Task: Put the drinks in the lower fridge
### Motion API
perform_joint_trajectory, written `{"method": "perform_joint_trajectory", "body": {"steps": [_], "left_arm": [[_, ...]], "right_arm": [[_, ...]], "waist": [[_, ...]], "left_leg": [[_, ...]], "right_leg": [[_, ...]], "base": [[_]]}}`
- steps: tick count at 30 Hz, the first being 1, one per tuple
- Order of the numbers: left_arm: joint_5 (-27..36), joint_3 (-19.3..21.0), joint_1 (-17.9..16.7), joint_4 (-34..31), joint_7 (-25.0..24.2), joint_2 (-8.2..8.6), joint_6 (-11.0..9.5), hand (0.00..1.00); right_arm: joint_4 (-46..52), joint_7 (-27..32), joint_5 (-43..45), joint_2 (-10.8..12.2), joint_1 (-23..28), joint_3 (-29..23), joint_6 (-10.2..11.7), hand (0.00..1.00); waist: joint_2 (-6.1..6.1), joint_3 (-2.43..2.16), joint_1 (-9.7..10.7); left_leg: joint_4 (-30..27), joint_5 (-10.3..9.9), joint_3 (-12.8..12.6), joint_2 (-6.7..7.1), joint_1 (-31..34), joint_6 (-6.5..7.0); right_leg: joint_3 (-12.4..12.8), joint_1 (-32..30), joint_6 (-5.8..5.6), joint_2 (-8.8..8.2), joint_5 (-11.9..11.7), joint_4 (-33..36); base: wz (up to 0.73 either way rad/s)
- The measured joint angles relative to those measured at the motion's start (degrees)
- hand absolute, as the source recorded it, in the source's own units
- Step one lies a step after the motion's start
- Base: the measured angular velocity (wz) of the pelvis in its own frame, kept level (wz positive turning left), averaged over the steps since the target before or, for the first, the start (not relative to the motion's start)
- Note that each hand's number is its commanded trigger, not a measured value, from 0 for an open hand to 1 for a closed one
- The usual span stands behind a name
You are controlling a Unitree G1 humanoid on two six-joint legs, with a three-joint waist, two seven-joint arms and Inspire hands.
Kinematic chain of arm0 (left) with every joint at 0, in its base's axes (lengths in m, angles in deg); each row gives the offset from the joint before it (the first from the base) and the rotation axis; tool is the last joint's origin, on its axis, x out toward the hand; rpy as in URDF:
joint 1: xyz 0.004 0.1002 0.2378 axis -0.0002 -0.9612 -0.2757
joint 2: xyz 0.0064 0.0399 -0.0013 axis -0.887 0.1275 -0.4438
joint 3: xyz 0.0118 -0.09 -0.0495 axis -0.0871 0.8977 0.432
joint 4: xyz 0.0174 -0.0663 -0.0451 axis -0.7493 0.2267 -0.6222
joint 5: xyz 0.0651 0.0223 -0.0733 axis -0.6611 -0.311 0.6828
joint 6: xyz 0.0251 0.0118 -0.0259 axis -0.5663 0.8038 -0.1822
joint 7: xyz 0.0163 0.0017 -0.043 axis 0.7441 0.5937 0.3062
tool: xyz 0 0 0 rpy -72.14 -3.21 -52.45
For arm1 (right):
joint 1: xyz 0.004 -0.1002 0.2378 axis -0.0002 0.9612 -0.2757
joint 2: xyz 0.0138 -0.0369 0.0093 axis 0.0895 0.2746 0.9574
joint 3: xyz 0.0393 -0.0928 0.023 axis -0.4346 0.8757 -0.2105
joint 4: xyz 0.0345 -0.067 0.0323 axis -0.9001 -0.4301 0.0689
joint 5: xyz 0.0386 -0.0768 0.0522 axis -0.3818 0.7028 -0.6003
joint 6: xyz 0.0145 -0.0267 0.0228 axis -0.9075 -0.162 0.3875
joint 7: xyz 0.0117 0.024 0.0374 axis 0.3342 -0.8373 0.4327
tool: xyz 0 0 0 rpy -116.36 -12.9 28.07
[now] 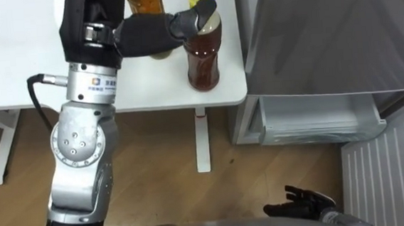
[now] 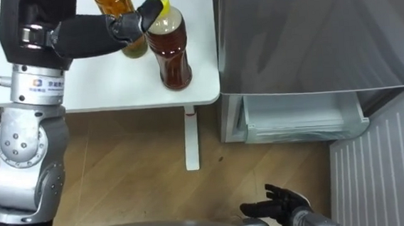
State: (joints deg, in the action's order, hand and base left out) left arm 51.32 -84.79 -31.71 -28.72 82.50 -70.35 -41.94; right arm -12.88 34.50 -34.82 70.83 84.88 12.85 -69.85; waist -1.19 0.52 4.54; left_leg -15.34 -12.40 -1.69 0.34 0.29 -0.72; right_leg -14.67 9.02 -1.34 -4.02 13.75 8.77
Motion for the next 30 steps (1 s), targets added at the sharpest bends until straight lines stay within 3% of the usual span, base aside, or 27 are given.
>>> {"method": "perform_joint_trajectory", "body": {"steps": [4,5,6,7,14,30], "left_arm": [[1.4,-2.9,0.1,-0.1,-1.2,0.01,0.4,0.0],[2.0,-3.8,0.1,-0.1,-1.9,0.05,0.8,0.0],[2.0,-4.1,0.1,-0.1,-2.3,0.04,1.2,0.0],[2.0,-4.9,0.1,-0.1,-3.1,0.0,1.8,0.0],[2.1,-7.3,0.1,1.3,-8.7,-0.45,5.4,0.0],[2.1,-9.5,0.1,1.4,-14.4,-0.45,6.5,0.0]], "right_arm": [[0.0,0.1,0.0,0.1,-0.3,0.4,-0.1,0.0],[0.0,0.1,0.0,0.1,-0.3,0.4,-0.1,0.0],[0.0,0.2,0.0,0.1,-0.3,0.4,-0.1,0.0],[0.0,0.2,0.0,0.1,-0.4,0.4,-0.2,0.0],[0.0,1.5,-0.1,0.1,-0.7,0.4,-1.3,0.0],[0.4,3.2,0.1,0.3,-0.7,2.0,-1.3,0.0]], "waist": [[-0.01,-0.02,0.1],[-0.27,0.13,0.2],[-0.04,-0.02,0.2],[-0.46,0.23,0.2],[-0.69,0.35,0.5],[-1.17,0.23,0.6]], "left_leg": [[0.0,0.0,0.0,0.0,0.0,0.0],[0.0,0.0,0.0,-0.01,0.0,0.0],[0.0,0.0,-0.1,-0.01,0.0,0.0],[0.0,0.0,-0.1,-0.02,-0.1,0.0],[0.0,0.0,-0.3,-0.04,-0.1,0.0],[0.0,0.0,-0.5,-0.11,-0.2,0.0]], "right_leg": [[0.0,0.0,0.0,0.0,0.0,0.0],[0.2,0.0,0.0,0.0,0.0,0.0],[0.2,0.0,0.0,0.0,0.0,0.0],[0.3,0.0,0.0,0.0,0.0,0.0],[0.2,0.0,0.0,-0.01,0.0,0.1],[0.4,-0.1,0.0,0.0,0.0,0.1]], "base": [[0.0],[0.0],[0.0],[0.0],[0.0],[0.0]]}}
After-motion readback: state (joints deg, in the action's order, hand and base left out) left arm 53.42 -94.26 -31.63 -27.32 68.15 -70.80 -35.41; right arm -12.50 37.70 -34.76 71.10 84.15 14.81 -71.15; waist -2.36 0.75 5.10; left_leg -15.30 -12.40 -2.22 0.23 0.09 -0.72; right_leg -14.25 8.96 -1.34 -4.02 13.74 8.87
